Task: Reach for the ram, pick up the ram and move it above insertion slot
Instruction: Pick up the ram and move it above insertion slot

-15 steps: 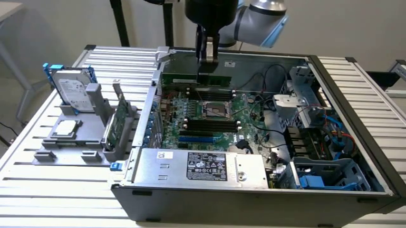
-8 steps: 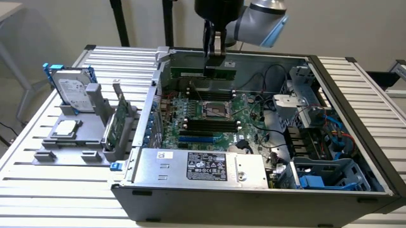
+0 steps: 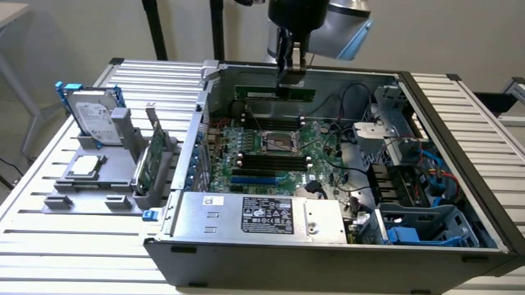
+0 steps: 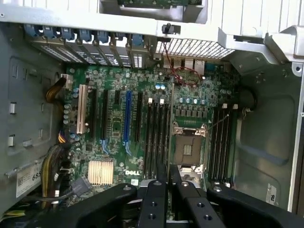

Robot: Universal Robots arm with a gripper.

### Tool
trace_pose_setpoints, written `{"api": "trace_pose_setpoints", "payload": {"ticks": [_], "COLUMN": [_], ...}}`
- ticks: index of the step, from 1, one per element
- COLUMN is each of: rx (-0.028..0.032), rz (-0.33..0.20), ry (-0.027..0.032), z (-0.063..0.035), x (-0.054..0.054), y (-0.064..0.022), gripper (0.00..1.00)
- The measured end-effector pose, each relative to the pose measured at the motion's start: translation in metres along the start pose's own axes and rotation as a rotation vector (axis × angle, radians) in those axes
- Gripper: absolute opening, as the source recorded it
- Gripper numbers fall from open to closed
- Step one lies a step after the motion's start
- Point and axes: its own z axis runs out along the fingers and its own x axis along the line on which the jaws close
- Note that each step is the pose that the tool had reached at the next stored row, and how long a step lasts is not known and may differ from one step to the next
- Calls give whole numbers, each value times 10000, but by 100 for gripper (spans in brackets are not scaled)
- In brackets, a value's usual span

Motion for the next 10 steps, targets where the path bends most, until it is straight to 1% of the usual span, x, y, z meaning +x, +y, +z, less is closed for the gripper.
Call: {"api": "trace_pose_setpoints", "payload": {"ticks": [2,3,10], "rx": [0,0,5], "rz": [-1,1,73], "ry": [-1,0,-3], "z": [29,41,115], "x": [-33,-51,-146], "y": [-43,-52,-72], "gripper": [14,14,14]}}
